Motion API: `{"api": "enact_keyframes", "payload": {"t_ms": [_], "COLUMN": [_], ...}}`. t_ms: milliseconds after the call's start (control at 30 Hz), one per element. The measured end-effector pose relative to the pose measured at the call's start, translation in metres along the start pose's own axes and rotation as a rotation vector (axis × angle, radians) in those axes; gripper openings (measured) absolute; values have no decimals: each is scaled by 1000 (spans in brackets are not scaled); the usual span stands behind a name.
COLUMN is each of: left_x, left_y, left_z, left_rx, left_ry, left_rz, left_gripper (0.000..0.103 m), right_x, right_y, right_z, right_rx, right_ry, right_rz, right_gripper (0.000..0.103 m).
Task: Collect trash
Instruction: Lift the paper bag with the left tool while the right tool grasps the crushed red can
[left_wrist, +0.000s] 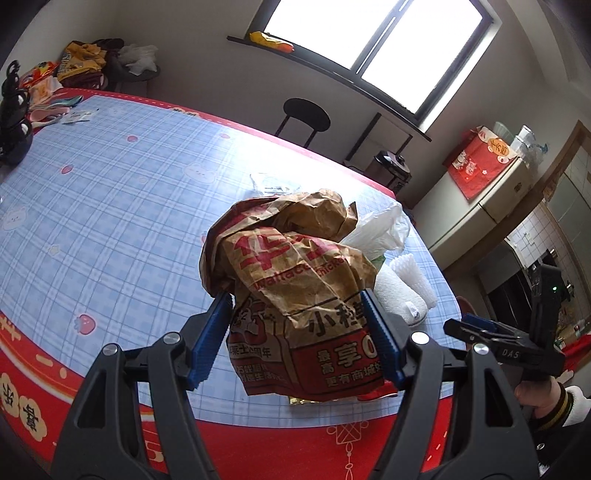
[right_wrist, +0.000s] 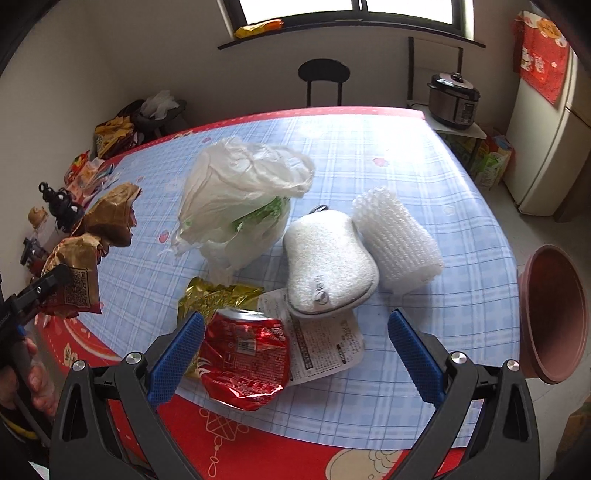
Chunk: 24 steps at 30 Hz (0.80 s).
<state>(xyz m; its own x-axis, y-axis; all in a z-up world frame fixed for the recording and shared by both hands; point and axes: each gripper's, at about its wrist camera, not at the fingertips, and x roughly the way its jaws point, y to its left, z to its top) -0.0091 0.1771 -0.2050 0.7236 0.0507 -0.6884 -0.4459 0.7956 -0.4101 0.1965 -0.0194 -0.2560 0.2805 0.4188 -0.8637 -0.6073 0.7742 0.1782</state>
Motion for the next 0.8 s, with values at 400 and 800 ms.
{"api": "enact_keyframes", "payload": {"t_ms": [400,800], "left_x": [-3,-3], "left_y": [31,45], "left_z": [-13,-13], "left_rx": [-42,-29], "left_ry": [17,40], "left_rz": [13,5], "left_gripper": [71,71], "right_x": [53,90], "right_y": [53,63], "right_z": [-21,-29], "right_rx": [-81,-39], "right_ry": [161,226], "right_rz": [1,-110], "right_gripper": [98,98]}}
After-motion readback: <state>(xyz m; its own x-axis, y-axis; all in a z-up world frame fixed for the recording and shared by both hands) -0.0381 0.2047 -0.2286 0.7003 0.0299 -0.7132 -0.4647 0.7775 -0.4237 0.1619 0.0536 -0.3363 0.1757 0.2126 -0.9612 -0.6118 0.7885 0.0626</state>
